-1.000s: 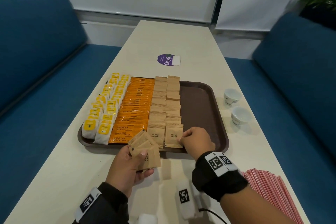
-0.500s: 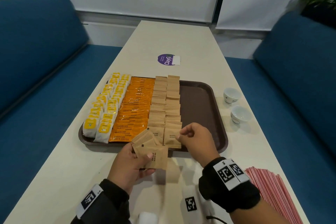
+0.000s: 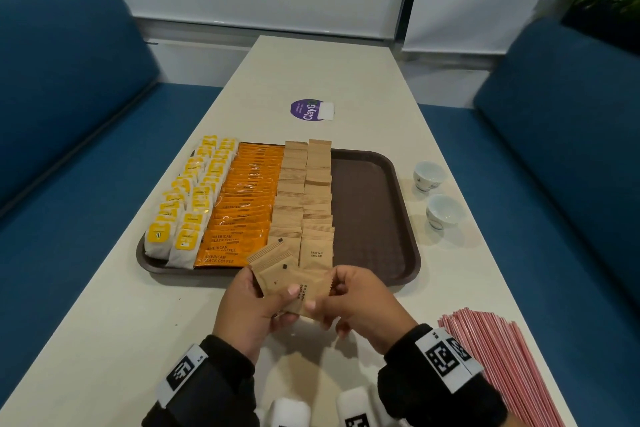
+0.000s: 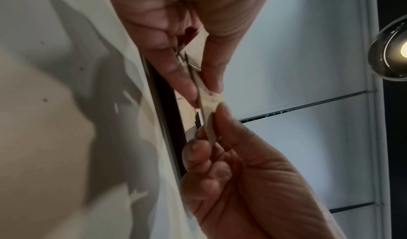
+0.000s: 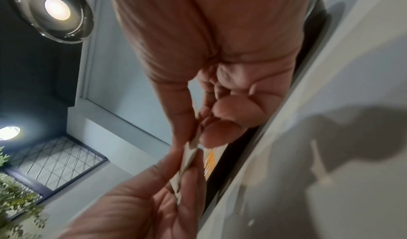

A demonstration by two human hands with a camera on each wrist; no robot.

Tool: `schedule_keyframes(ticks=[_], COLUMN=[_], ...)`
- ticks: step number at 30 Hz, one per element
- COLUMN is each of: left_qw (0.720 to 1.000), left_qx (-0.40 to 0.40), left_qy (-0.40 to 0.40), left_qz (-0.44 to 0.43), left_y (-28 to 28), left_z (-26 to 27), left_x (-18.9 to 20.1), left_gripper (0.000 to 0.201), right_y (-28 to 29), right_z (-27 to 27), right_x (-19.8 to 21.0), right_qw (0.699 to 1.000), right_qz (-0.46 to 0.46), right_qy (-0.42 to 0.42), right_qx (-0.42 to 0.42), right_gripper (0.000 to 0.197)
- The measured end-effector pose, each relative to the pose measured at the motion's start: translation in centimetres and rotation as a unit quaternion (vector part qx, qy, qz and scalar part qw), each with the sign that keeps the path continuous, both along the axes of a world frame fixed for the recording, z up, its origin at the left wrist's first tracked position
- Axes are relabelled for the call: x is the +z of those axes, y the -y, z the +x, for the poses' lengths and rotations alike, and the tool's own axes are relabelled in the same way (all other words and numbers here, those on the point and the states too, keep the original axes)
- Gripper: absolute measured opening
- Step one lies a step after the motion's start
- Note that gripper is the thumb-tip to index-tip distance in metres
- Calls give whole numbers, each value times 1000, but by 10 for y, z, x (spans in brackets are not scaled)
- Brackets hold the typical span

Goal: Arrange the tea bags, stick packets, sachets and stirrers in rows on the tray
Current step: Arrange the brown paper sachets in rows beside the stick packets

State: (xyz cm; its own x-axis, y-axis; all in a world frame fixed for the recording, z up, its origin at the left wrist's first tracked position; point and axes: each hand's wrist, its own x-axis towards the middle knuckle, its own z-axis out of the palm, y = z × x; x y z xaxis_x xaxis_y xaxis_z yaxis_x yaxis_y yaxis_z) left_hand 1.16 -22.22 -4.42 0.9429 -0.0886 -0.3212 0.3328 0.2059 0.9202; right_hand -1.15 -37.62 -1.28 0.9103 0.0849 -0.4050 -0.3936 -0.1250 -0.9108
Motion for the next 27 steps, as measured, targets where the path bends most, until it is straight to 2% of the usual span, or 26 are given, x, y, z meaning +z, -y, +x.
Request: schedule_keyframes(ticks=[4,8,13,18,23,27], left_qw=[999,999,999,998,998,998], left_qx=[26,34,30,29,38,33], left_qy=[-21,-38,-22,-15,-1,0], left_qz=[-4,-8,24,44,58,62], left_y=[-1,-9,-18,-20,-21,-24], left_z=[2,8,10,12,15,16], left_x=[0,1,-4,-4,-6,-9], left_gripper=[19,16,18,21,20,22], right_y=[4,16,23,16,12,10], right_z=[1,14,38,56,66,72], right_x=[1,13,17,-6,-18,-20], right_qw=[999,994,985,978,966,961], right_qz=[32,62,-61,-164,-221,-254], right_qy=[-25,-5,97,96,113,92], right_qx=[-23,-86,-126,-80,-74,-58], right_gripper=[10,7,5,15,19,24])
